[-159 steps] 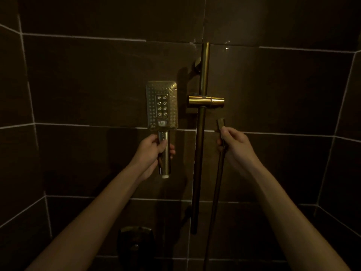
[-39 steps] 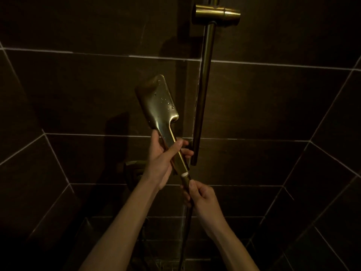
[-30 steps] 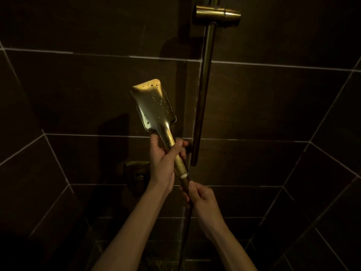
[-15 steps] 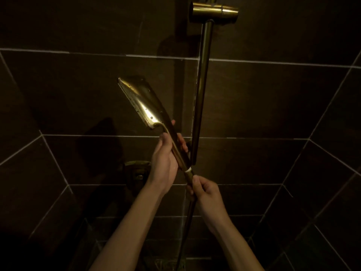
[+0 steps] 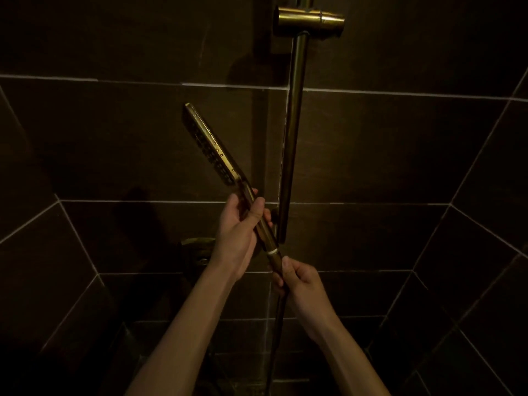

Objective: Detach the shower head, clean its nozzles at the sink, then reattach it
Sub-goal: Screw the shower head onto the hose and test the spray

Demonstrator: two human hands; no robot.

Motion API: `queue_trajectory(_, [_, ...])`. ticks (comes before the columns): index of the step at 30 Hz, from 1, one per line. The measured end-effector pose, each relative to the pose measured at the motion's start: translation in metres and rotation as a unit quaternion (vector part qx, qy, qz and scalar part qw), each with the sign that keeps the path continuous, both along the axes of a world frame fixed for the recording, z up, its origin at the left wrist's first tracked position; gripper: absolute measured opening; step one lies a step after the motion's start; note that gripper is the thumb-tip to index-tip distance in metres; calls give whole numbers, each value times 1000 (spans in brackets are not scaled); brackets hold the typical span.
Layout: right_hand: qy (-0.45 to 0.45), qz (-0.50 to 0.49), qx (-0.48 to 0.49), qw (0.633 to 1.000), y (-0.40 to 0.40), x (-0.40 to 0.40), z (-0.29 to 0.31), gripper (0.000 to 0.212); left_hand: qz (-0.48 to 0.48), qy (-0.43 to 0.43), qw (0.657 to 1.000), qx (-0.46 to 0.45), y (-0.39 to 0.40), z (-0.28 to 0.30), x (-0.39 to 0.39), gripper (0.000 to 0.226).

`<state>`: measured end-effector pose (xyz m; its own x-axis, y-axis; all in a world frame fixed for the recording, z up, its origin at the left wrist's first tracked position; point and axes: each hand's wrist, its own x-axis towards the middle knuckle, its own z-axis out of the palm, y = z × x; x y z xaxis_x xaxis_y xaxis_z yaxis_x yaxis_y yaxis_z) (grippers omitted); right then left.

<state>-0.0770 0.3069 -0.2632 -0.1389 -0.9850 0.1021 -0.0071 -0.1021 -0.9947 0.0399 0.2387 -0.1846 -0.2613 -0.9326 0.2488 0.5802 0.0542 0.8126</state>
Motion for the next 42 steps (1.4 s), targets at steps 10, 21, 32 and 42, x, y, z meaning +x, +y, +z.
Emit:
queue_trajectory(10, [-71,32,22,997,2,-5,6,37,-36,45,998,20,-1,-1,1,37])
queue_trajectory(21, [-154,81,52,983,0,3,9,37,-60,56,994,74,-6,-8,4,30])
queue_trajectory(32, [-84,77,63,991,4,15,16,33,64,-13,997,28,-8,-6,-10,35])
queue_trajectory(42, [-103,82,62,989,7,14,20,36,40,72,995,50,-8,-8,-6,23])
